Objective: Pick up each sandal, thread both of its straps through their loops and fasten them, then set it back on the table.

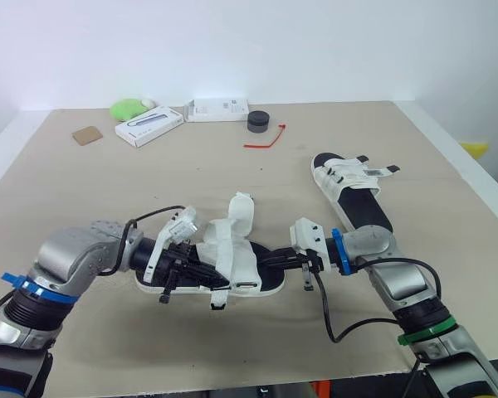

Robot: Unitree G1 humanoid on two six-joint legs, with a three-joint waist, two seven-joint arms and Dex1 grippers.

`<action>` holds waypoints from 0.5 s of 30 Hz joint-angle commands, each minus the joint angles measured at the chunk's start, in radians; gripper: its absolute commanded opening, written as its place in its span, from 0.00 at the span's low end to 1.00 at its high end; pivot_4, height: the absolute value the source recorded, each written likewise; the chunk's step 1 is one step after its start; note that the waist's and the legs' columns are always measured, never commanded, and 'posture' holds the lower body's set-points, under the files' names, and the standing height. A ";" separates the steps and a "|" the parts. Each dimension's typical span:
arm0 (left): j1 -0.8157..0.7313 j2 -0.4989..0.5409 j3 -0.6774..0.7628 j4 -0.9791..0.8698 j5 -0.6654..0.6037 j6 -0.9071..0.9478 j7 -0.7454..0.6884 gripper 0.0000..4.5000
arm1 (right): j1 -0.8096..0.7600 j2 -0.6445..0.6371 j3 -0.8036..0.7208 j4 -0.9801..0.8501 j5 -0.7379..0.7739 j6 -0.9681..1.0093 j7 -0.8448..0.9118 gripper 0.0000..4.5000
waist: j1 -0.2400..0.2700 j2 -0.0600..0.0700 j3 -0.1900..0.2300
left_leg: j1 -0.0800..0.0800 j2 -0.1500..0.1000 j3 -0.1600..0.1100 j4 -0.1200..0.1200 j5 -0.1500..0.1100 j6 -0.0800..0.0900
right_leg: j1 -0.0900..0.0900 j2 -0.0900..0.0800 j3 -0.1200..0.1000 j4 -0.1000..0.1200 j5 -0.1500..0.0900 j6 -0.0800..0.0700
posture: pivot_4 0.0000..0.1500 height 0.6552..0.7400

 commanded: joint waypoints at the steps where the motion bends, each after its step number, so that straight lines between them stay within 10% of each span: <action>1: 0.018 0.000 0.009 -0.023 0.030 -0.041 0.019 0.01 | -0.006 -0.005 -0.002 -0.024 0.002 -0.005 0.006 0.00 | 0.000 0.000 0.000 | 0.000 0.000 0.000 0.000 0.000 0.000 | 0.000 0.000 0.000 0.000 0.000 0.000 | 1.00 1.00; 7: 0.018 -0.012 0.022 -0.031 0.038 -0.058 0.047 0.01 | -0.003 -0.005 -0.001 -0.026 0.001 -0.007 0.008 0.00 | 0.000 0.000 0.000 | 0.000 0.000 0.000 0.000 0.000 0.000 | 0.000 0.000 0.000 0.000 0.000 0.000 | 1.00 1.00; 15: -0.001 0.030 0.097 -0.080 -0.023 -0.031 0.030 0.68 | -0.011 -0.003 0.002 -0.017 -0.002 -0.012 0.014 0.00 | 0.001 0.000 0.000 | 0.000 0.000 0.000 0.000 0.000 0.000 | 0.000 0.000 0.000 0.000 0.000 0.000 | 1.00 1.00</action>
